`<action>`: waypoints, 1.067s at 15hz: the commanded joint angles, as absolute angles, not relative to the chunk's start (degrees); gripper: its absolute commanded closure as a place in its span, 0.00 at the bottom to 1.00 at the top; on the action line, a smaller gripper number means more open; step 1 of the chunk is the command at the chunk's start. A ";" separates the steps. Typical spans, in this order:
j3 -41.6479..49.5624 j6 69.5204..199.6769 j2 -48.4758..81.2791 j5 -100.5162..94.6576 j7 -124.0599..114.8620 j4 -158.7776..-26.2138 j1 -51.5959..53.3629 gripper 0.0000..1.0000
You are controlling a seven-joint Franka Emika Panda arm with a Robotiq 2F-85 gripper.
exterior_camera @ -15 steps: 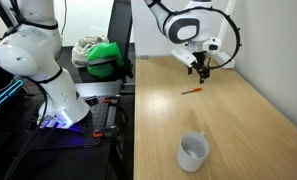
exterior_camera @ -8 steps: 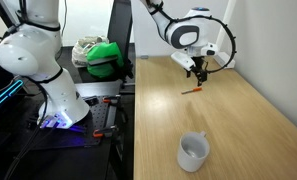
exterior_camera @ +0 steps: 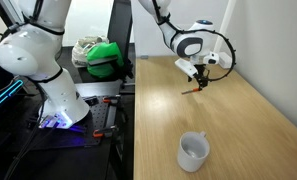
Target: Move the orange pen to the right side of the table
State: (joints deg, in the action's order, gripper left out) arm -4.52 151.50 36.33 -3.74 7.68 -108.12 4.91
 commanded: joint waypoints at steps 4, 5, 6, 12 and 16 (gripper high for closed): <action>-5.94 150.60 41.91 -3.23 8.44 -101.42 3.99 0.05; -5.94 150.53 42.35 -3.28 8.34 -100.92 4.07 0.16; -5.97 150.33 42.73 -3.31 8.33 -100.39 4.12 0.25; -5.88 150.25 43.94 -3.45 8.10 -99.05 4.29 0.65; -5.88 149.84 44.22 -3.44 8.09 -98.68 4.29 0.90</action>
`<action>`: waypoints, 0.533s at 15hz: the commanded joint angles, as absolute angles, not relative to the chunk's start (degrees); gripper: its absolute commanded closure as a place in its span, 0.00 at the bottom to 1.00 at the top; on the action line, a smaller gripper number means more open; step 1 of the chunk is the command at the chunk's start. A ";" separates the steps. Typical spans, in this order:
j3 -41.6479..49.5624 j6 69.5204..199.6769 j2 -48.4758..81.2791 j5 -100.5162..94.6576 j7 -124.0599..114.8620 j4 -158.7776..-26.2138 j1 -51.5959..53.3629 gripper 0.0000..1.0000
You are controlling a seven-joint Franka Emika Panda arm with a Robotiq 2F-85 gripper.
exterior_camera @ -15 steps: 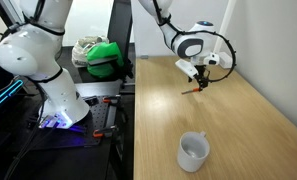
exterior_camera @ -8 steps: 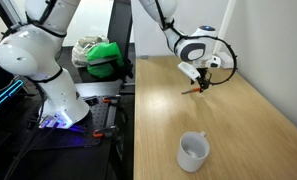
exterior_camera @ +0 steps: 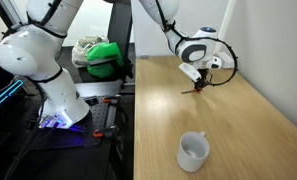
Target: Move the orange pen to the right side of the table
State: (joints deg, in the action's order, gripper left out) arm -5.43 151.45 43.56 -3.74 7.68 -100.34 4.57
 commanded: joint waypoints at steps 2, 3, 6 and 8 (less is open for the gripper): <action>-5.87 149.45 44.33 -3.43 8.07 -98.42 4.31 0.93; -5.84 149.17 44.40 -3.43 8.03 -98.28 4.34 0.93; -5.64 148.68 44.41 -3.56 7.78 -98.04 4.55 0.97; -5.01 148.53 43.05 -3.83 6.68 -99.17 5.16 0.97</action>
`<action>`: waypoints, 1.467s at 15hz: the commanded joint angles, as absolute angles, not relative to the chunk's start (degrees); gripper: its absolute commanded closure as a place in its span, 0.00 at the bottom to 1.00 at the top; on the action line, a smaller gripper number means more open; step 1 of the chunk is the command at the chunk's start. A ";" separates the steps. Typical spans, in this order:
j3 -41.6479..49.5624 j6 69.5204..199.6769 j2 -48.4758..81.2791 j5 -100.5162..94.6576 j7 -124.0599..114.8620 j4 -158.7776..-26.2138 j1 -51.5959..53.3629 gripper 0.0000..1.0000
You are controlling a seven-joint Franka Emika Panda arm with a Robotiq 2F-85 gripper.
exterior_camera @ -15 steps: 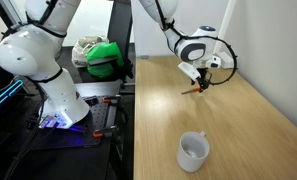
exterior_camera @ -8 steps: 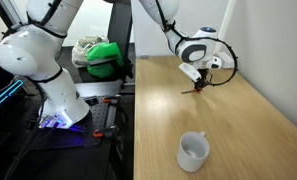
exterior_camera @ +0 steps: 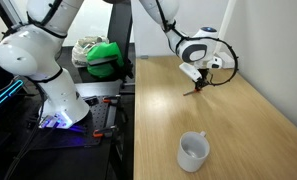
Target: Move the orange pen to the right side of the table
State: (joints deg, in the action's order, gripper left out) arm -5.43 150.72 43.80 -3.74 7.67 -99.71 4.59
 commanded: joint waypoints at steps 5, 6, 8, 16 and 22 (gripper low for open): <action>-1.70 148.62 39.00 -5.45 2.25 -101.97 7.60 0.97; -0.94 148.53 38.29 -5.61 1.38 -102.16 7.82 0.97; 0.21 147.76 36.94 -5.45 0.29 -102.21 7.55 0.97; 1.73 143.30 33.80 -3.05 0.39 -99.21 2.01 0.97; 1.46 142.68 34.90 1.01 0.47 -94.14 -3.06 0.97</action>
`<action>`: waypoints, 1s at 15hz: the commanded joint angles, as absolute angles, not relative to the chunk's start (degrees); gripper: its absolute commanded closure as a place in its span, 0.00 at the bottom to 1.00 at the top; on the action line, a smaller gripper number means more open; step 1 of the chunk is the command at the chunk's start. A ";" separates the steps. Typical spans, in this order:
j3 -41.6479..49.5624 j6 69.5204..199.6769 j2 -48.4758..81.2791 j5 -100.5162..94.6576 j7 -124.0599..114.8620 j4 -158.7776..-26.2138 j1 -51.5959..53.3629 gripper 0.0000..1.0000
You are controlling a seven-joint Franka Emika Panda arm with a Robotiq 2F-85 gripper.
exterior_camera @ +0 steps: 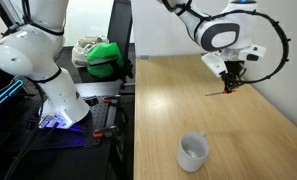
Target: Move the orange pen to the right side of the table
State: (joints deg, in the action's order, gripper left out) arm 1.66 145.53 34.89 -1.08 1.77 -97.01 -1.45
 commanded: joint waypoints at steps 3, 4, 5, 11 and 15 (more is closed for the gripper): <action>1.79 141.40 35.48 2.85 -0.07 -91.51 -4.73 0.97; 1.81 141.05 35.87 3.53 -0.18 -90.54 -5.31 0.97; 1.95 140.53 36.02 4.01 -0.47 -89.81 -5.75 0.97; 3.39 138.51 38.98 6.57 -5.16 -84.41 -8.12 0.97; 4.48 138.32 40.87 8.20 -8.25 -82.02 -9.80 0.97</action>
